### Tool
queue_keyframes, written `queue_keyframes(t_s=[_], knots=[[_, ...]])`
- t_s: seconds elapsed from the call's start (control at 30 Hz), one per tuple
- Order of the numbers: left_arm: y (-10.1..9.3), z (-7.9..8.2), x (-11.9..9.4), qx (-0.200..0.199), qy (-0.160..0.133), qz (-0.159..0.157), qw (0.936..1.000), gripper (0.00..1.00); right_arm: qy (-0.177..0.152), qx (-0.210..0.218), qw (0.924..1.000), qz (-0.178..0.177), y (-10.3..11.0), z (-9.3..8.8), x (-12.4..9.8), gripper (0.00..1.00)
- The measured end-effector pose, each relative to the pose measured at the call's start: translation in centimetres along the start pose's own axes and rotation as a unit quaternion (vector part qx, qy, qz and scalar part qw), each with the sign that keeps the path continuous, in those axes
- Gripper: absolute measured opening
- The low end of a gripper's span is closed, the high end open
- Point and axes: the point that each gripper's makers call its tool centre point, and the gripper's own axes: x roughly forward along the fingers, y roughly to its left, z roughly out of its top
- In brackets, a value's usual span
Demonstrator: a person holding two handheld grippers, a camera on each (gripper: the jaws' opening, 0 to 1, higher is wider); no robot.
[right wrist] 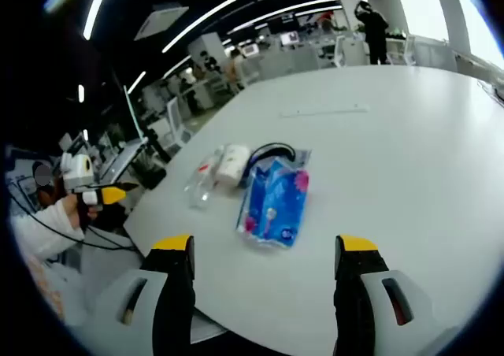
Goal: Arrange the tabletop items into an orderly group along one side of the table until the central work area is clear of visible clutter.
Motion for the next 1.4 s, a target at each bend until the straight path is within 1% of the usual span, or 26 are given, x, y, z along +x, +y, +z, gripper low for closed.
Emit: queue_keyframes(t_s=[0.07, 0.13, 0.2, 0.27, 0.37, 0.47, 0.53, 0.67, 0.73, 0.83, 1.0, 1.13, 1.23, 1.33, 1.4], knots=[[0.0, 0.0, 0.0, -0.003, 0.001, 0.008, 1.0000, 0.97, 0.003, -0.007, 1.0000, 0.002, -0.2, 0.2, 0.0, 0.71], [0.1, 0.2, 0.0, -0.007, 0.004, 0.012, 0.9999, 0.97, 0.003, -0.006, 1.0000, 0.002, -0.4, 0.3, -0.2, 0.71], [-0.1, 0.6, 0.1, -0.004, 0.000, 0.011, 0.9999, 0.97, -0.004, -0.001, 1.0000, 0.003, -0.4, 0.6, -0.5, 0.70], [0.1, 0.7, 0.4, -0.001, 0.004, 0.013, 0.9999, 0.96, -0.009, 0.004, 0.9999, 0.003, -0.4, 0.7, -0.7, 0.70], [0.2, 0.9, 0.8, -0.003, 0.008, 0.010, 0.9999, 0.96, -0.010, 0.010, 0.9999, -0.003, -0.6, 0.5, -0.6, 0.69], [0.3, 1.3, 0.9, 0.008, 0.007, 0.004, 0.9999, 0.95, -0.011, 0.017, 0.9998, -0.008, -0.6, 0.3, -0.3, 0.69], [0.5, 1.2, 0.8, 0.009, 0.012, 0.006, 0.9999, 0.95, -0.006, 0.023, 0.9997, -0.009, -0.2, 0.1, -0.1, 0.69], [0.9, 0.7, 1.1, 0.009, 0.025, 0.000, 0.9997, 0.94, -0.011, 0.016, 0.9998, -0.005, 0.9, 0.4, -0.3, 0.68], [1.2, 0.3, 1.2, 0.008, 0.033, 0.001, 0.9994, 0.93, -0.008, 0.017, 0.9998, -0.007, 1.1, 0.0, -0.1, 0.67], [1.3, 0.2, 0.9, 0.002, 0.033, 0.000, 0.9995, 0.93, 0.000, 0.025, 0.9996, -0.010, 1.0, -0.8, 0.3, 0.67], [2.0, -0.5, 0.9, 0.011, 0.049, -0.003, 0.9987, 0.91, 0.000, 0.031, 0.9994, -0.013, 1.6, -1.1, 0.5, 0.66], [2.4, -0.6, 0.7, -0.001, 0.043, -0.002, 0.9991, 0.90, 0.006, 0.026, 0.9996, -0.010, 2.3, -1.3, 0.7, 0.64], [2.4, -0.9, 0.8, -0.009, 0.045, -0.004, 0.9989, 0.89, 0.015, 0.022, 0.9996, -0.012, 2.1, -1.6, 0.7, 0.63], [2.5, -1.3, 0.9, -0.007, 0.053, -0.004, 0.9986, 0.88, 0.006, 0.036, 0.9992, -0.019, 1.9, -1.4, 0.3, 0.61], [2.5, -1.3, 1.0, -0.008, 0.052, -0.005, 0.9986, 0.87, 0.004, 0.043, 0.9989, -0.017, 1.9, -1.5, 0.2, 0.61]])
